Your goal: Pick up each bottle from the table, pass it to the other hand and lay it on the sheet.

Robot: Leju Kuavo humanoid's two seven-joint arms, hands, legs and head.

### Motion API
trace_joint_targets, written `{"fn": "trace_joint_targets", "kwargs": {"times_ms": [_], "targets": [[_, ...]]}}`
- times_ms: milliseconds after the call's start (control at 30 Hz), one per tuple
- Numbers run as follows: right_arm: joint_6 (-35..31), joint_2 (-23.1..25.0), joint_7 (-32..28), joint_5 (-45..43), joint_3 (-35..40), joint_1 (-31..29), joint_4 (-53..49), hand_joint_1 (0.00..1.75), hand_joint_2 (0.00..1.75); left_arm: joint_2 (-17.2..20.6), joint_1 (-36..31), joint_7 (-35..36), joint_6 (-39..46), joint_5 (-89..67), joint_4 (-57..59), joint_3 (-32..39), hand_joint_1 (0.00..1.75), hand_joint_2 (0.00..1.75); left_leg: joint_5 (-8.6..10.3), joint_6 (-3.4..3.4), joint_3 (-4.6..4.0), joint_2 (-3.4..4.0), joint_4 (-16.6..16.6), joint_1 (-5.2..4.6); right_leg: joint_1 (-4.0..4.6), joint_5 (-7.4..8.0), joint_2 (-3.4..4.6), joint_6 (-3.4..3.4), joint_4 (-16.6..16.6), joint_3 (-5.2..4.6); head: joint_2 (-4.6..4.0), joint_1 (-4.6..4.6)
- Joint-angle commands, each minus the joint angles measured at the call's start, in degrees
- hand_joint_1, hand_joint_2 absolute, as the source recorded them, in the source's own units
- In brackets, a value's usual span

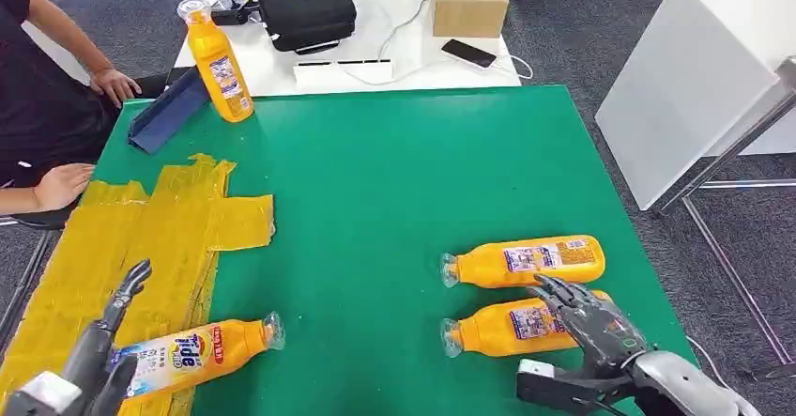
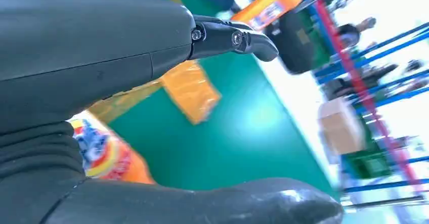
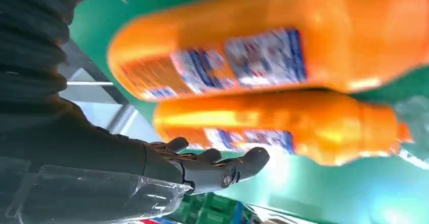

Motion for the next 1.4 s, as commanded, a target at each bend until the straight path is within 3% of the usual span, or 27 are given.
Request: {"fn": "trace_joint_targets", "kwargs": {"times_ms": [33, 300, 367, 500, 700, 867, 1067, 1400], "targets": [[-4.69, -2.27, 2.37, 0.06, -0.33, 7.21, -0.77, 0.0, 1.75, -4.94, 1.26, -0.73, -1.57, 1.07, -4.91, 2.69, 0.0, 0.0, -0.09, -0.05, 0.2, 0.09, 0.01, 0.05, 0.06, -0.07, -0.07, -0.02, -0.08, 0.26, 0.0, 0.0], [-10.0, 2.84, 3.04, 8.38, -1.93, 5.51, 1.82, 0.0, 1.75, -5.43, 2.65, -2.92, -2.96, 1.59, -4.65, 3.0, 0.0, 0.0, 0.0, -0.04, 0.25, 0.2, -0.1, 0.04, 0.05, 0.03, 0.03, -0.03, -0.15, 0.2, 0.0, 0.0], [-6.43, 5.04, 3.69, 9.28, -1.25, 1.77, 1.46, 0.0, 1.75, -4.88, 1.19, -0.45, -2.17, 1.76, -5.94, 1.73, 0.0, 0.0, 0.02, -0.05, 0.18, 0.19, -0.07, 0.09, 0.09, 0.07, 0.07, -0.04, -0.14, 0.14, 0.0, 0.0], [-6.91, 7.86, 2.85, 13.01, -2.7, 1.46, 2.09, 0.0, 1.75, -4.46, 1.68, -0.64, -1.73, 1.99, -5.88, 1.35, 0.0, 0.0, 0.01, -0.08, 0.29, 0.23, -0.11, 0.11, 0.12, 0.06, 0.03, -0.06, -0.2, 0.27, 0.0, -0.02], [-5.52, 6.13, 1.76, 10.77, -2.46, 2.89, 5.45, 0.0, 1.75, -5.01, 2.39, -2.08, -2.22, 1.92, -4.47, 3.03, 0.0, 0.0, 0.0, -0.04, 0.32, 0.21, -0.11, 0.06, 0.07, 0.03, 0.04, -0.03, -0.17, 0.28, 0.0, -0.02], [-0.6, 6.33, 3.16, 10.67, -0.47, -2.43, 6.39, 0.0, 1.75, -3.61, 0.19, 0.43, -1.54, 2.81, -5.79, 1.29, 0.0, 0.0, 0.02, -0.04, 0.18, 0.25, -0.06, 0.06, 0.07, 0.07, 0.11, -0.02, -0.12, 0.15, 0.0, 0.0], [-0.3, 6.19, 3.37, 9.61, -1.83, -1.83, 7.92, 0.0, 1.75, -3.41, 1.16, -0.01, -1.05, 2.86, -5.07, 1.56, 0.0, 0.0, 0.02, -0.05, 0.28, 0.19, -0.1, 0.06, 0.06, 0.04, 0.03, -0.04, -0.15, 0.24, 0.0, -0.02], [3.78, 9.37, 0.96, 9.09, -1.49, -7.46, 13.0, 0.0, 1.75, -1.6, -0.62, 1.03, 0.18, 3.54, -5.53, -1.76, 0.0, 0.0, 0.05, -0.06, 0.31, 0.2, -0.12, 0.07, 0.08, 0.08, 0.01, -0.04, -0.19, 0.28, 0.0, -0.02]]}}
